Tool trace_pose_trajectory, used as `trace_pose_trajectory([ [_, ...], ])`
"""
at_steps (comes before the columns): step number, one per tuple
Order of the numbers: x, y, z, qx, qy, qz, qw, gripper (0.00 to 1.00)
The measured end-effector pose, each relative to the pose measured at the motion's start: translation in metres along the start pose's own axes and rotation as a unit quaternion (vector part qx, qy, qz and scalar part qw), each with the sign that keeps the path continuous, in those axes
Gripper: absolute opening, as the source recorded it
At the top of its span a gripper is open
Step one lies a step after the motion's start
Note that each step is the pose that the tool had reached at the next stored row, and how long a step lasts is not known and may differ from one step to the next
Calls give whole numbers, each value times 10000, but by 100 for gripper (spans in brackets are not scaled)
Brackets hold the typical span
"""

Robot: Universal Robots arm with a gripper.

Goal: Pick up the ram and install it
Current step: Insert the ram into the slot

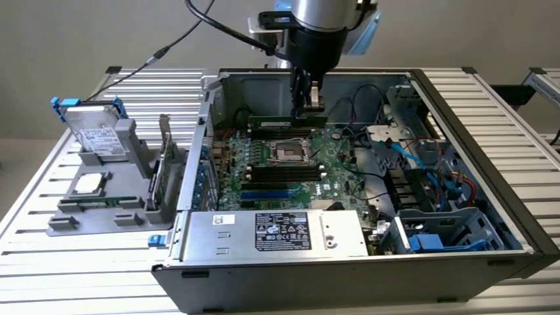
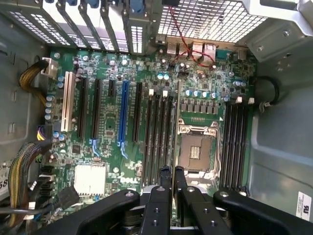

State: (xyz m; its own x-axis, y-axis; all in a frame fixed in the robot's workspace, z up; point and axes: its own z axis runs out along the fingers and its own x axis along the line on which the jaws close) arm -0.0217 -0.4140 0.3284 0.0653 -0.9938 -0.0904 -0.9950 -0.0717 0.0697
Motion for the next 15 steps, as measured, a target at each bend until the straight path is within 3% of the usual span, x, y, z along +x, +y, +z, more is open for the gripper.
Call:
trace_pose_trajectory([
  [15, 32, -18, 270, 20, -15, 225, 9997, 13],
])
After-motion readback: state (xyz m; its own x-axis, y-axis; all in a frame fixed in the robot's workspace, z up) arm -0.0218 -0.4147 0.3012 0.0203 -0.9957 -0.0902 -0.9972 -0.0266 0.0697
